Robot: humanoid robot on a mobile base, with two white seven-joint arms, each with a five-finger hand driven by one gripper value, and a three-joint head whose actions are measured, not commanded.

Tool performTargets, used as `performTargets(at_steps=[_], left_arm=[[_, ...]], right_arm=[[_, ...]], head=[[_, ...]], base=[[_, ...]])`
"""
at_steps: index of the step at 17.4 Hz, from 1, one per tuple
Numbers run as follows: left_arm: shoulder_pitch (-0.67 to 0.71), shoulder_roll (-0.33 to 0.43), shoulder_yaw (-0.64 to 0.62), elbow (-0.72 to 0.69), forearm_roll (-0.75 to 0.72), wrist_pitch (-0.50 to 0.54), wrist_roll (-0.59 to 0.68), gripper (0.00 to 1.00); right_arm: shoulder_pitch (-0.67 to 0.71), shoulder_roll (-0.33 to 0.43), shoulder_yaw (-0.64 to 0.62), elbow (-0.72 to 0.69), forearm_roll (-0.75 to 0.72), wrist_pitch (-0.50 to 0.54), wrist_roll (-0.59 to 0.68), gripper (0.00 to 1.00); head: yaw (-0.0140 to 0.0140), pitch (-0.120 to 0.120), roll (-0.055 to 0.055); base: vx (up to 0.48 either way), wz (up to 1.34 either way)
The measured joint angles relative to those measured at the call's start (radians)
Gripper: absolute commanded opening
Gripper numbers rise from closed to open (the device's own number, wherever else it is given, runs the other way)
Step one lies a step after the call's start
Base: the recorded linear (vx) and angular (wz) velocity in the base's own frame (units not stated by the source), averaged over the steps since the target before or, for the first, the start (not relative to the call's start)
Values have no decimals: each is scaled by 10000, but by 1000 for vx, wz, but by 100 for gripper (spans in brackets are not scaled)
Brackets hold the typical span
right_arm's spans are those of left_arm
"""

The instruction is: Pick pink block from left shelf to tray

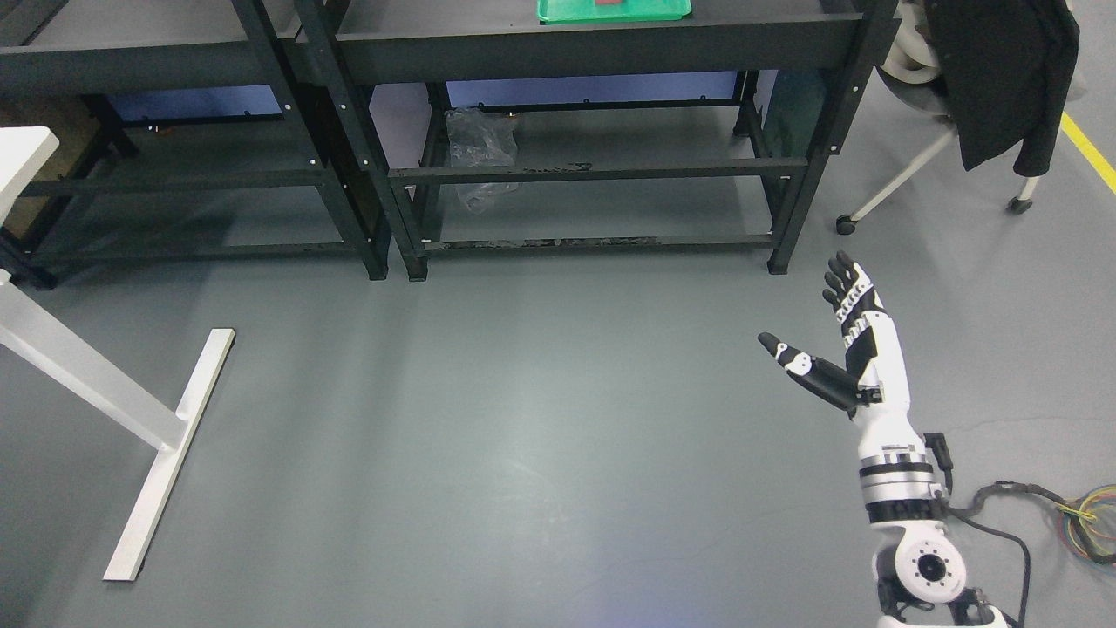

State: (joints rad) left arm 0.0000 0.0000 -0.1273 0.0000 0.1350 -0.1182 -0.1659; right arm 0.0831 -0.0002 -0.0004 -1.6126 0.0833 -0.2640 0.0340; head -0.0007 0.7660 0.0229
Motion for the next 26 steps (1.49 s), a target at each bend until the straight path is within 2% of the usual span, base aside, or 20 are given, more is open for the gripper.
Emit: performTargets(at_steps=[9,15,20,23,26], left_arm=[[1,0,0,0,0,0,0,100],[1,0,0,0,0,0,0,100],[0,0,0,0,0,0,0,100],[1,0,0,0,0,-1,0,100],[1,0,0,0,0,-1,0,100]], right_arm=[[-691,-388,-454,17,2468,156,-168,99],[-782,-875,-508,-32,4029,-212,-202,99],[-528,-1261,-367,-44,5504,-1288,-1622,99],[-320,-1321,-214,-26,6314,-1452,-2412,100],[-137,-1297,-48,-11,7154,-1481,-2629,99]], head=[[0,0,0],[0,0,0],[0,0,0],[0,0,0],[0,0,0]], base=[[0,0],[0,0],[24,-2],[59,2],[93,-10]])
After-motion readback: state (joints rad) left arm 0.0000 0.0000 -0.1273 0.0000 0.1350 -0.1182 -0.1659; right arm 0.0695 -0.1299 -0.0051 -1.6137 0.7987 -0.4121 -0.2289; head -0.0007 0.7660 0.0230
